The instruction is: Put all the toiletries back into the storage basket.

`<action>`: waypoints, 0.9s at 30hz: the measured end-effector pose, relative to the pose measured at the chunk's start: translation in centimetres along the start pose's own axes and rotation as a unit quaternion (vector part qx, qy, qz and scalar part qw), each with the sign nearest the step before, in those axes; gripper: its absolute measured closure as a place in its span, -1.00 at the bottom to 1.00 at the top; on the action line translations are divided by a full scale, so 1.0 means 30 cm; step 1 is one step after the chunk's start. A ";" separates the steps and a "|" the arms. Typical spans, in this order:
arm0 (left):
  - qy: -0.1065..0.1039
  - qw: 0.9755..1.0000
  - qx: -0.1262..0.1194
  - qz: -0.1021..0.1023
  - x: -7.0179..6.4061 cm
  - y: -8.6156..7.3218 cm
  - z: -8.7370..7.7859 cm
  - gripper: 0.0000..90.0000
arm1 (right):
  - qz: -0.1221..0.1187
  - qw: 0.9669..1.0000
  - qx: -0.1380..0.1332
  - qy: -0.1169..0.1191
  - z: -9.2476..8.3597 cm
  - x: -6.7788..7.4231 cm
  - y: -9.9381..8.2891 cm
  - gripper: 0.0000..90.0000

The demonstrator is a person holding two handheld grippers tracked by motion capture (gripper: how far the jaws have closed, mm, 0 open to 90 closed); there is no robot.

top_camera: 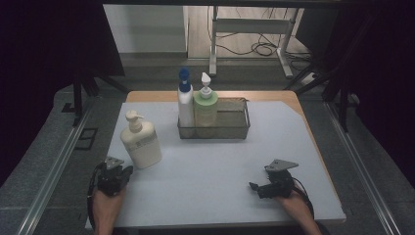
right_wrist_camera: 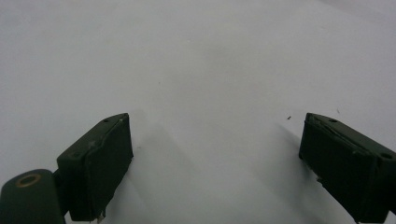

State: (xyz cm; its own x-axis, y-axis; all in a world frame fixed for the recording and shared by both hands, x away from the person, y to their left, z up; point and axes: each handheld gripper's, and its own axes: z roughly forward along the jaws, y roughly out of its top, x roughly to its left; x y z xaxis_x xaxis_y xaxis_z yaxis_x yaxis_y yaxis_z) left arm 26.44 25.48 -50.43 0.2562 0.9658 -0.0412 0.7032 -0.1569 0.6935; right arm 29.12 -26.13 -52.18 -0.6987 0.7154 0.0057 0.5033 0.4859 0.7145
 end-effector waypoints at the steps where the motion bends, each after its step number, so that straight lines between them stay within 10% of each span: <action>1: 0.002 1.000 0.001 0.001 0.001 0.005 0.005 0.98 | 0.000 1.000 0.000 0.000 0.000 0.000 0.000 -0.80; 13: 0.020 1.000 -0.001 -0.004 0.047 0.054 0.054 0.99 | -0.001 1.000 -0.001 -0.001 0.000 0.000 -0.001 -0.80; 27: -0.006 1.000 -0.017 -0.012 0.089 0.069 0.091 0.99 | 0.000 1.000 -0.002 0.000 0.001 0.000 -0.002 -0.80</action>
State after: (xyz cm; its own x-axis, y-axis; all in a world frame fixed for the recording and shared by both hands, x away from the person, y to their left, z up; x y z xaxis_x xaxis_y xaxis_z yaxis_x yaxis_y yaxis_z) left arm 30.39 27.17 -51.06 0.2472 0.9666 -0.0671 0.6866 -0.1259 0.7161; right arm 29.10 -26.15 -52.23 -0.6988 0.7153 0.0065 0.5015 0.4834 0.7175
